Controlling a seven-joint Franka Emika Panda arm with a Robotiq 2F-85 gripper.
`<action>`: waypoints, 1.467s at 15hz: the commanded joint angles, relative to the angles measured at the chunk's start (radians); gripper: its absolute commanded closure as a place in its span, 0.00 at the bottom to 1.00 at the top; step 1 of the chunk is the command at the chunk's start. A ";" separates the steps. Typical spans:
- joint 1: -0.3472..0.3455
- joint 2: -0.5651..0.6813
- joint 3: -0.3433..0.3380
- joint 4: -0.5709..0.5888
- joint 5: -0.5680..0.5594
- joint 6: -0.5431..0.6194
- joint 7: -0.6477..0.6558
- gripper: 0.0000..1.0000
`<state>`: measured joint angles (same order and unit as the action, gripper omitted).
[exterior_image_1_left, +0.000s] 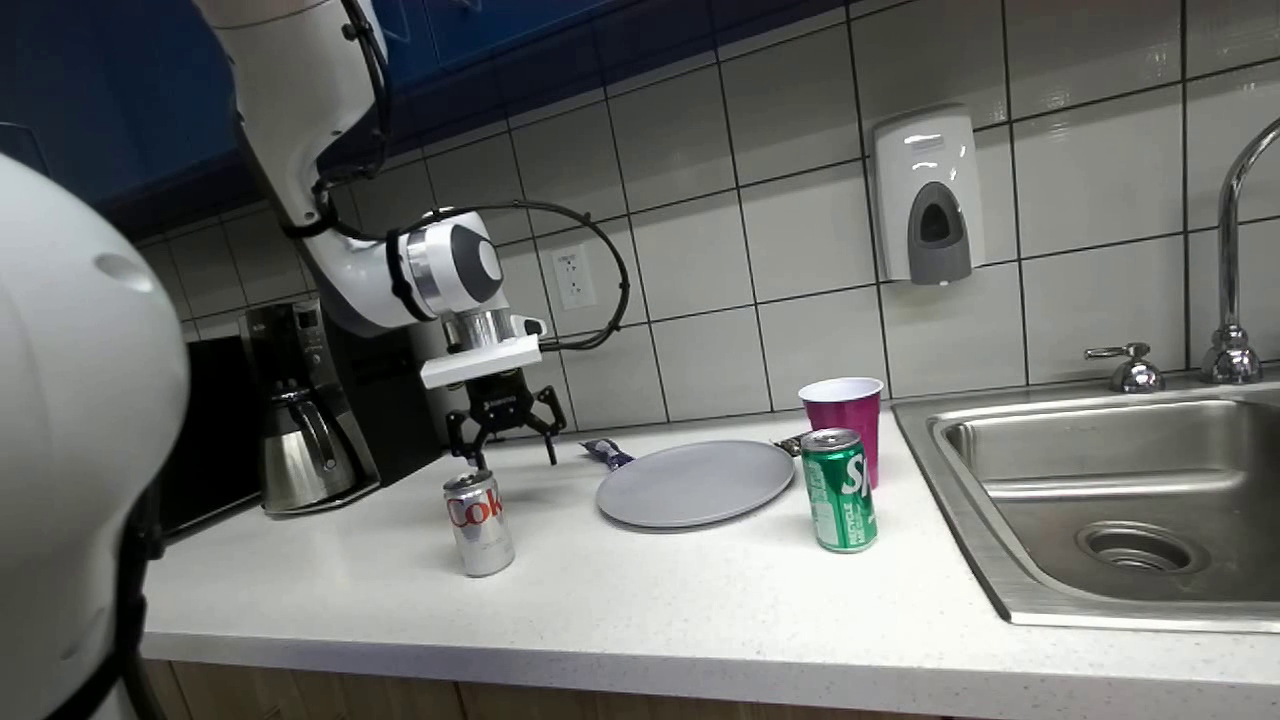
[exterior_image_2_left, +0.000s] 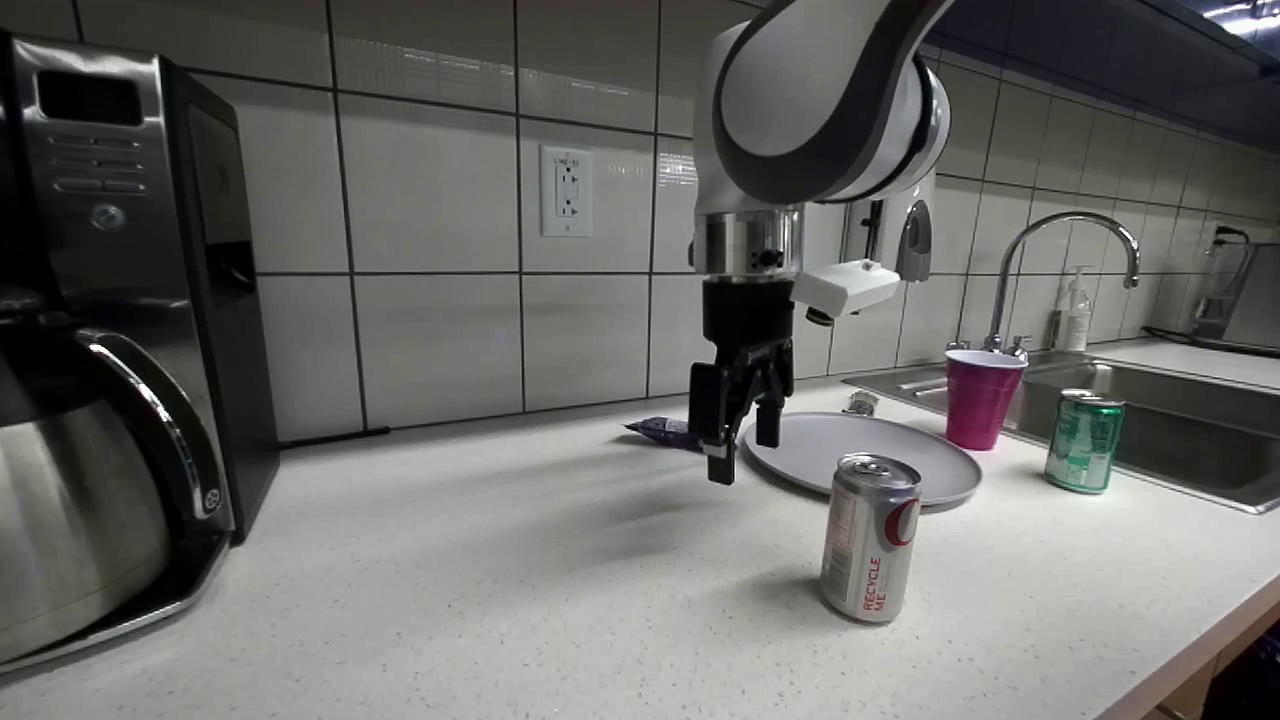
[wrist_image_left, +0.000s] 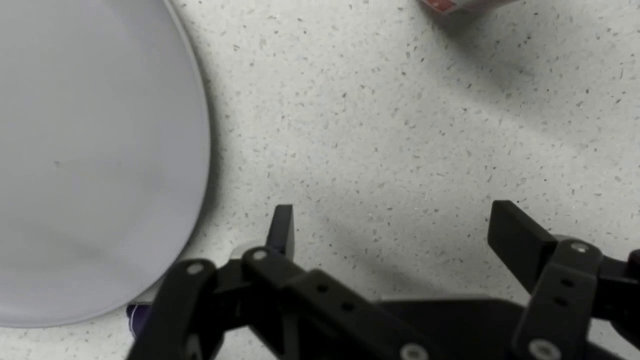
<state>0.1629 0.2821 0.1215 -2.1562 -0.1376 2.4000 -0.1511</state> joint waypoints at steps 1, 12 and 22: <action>0.030 -0.038 -0.009 -0.047 -0.072 0.021 0.106 0.00; 0.079 -0.103 -0.001 -0.122 -0.138 0.021 0.277 0.00; 0.072 -0.202 0.013 -0.244 -0.130 0.024 0.307 0.00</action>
<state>0.2379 0.1494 0.1222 -2.3298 -0.2432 2.4073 0.1119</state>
